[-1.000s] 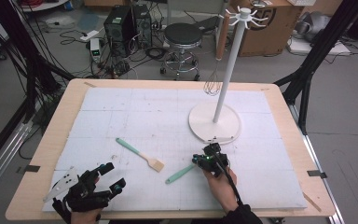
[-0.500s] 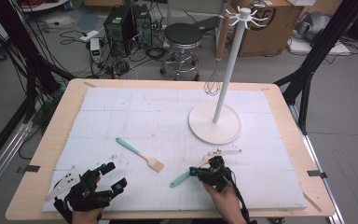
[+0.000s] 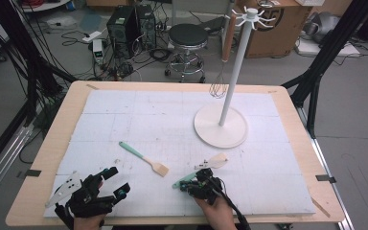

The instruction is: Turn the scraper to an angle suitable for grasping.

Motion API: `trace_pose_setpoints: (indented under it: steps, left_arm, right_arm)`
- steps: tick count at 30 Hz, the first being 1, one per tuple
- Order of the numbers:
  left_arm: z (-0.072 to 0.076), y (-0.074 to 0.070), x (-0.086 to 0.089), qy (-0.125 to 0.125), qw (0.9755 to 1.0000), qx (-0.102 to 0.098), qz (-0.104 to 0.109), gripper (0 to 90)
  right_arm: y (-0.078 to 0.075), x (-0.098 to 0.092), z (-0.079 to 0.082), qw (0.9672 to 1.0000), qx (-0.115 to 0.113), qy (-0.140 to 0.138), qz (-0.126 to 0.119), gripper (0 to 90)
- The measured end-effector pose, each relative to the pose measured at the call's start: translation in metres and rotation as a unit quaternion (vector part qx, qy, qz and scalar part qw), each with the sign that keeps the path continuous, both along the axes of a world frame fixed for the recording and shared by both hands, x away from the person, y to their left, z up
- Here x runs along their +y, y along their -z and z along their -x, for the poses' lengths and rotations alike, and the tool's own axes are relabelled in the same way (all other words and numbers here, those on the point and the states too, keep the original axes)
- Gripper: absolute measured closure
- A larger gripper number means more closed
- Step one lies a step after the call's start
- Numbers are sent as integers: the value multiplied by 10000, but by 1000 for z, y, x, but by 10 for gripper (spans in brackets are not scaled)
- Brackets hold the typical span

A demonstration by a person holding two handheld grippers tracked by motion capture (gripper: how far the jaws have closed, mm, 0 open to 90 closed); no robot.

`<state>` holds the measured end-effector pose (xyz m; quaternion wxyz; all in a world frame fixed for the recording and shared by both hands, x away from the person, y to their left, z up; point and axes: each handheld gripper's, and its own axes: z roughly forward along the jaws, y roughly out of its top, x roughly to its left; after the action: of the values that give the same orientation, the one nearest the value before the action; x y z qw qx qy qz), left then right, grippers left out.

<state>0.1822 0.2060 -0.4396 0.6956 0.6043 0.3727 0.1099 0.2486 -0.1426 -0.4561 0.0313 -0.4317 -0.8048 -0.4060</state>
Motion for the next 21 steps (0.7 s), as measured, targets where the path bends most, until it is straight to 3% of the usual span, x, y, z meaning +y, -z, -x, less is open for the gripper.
trace_pose_setpoints:
  steps: [21]
  left_arm:
    - [1, 0, 2, -23, 10000, 11, 27, 158]
  right_arm:
    - [-1, 21, -47, 9981, -307, 478, 257, 894]
